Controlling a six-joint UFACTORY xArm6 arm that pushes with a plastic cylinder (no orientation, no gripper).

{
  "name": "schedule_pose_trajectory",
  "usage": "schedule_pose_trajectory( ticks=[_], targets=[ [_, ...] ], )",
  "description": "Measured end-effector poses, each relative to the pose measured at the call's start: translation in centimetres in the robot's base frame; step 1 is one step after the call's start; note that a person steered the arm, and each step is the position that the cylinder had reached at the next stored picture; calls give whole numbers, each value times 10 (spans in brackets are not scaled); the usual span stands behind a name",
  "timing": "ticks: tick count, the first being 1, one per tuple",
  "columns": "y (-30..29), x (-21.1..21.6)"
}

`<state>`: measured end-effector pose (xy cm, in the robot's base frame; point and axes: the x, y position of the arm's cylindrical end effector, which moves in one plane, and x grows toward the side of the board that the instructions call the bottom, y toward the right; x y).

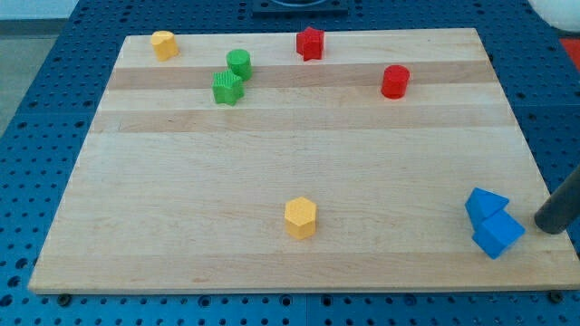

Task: Move the blue triangle diagonally to the yellow hexagon

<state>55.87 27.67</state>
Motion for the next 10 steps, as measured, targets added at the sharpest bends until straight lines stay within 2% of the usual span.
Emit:
schedule_pose_trajectory(
  ticks=[5, 7, 9, 10],
  targets=[
    [-72, -7],
    [-89, -46],
    [-130, -57],
    [-135, -81]
  ],
)
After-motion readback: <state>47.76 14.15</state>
